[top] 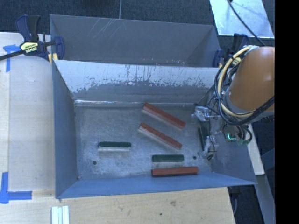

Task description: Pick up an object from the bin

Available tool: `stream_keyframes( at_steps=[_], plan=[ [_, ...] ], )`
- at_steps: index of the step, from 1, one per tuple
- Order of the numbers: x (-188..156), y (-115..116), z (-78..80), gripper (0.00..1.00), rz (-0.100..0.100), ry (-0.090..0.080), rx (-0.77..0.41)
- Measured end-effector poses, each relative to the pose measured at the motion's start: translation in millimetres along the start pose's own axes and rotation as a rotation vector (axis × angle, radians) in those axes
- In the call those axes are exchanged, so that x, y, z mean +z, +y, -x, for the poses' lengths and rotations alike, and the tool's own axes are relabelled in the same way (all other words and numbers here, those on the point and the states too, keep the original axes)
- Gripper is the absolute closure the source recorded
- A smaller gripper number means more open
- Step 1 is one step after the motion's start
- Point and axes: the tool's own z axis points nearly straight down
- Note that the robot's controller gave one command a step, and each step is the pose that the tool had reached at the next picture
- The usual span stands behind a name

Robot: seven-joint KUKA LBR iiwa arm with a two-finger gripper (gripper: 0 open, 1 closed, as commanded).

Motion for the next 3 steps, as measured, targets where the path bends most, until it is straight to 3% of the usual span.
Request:
stream_keyframes(
  at_steps=[1,2,3],
  plan=[
    [148,59,47.4,0.00,0.000,0.001,-0.133],
    [112,46,92.4,0.00,-0.001,-0.013,-0.070],
    [105,72,71.6,0.00,0.001,-0.005,0.116]
  ],
)
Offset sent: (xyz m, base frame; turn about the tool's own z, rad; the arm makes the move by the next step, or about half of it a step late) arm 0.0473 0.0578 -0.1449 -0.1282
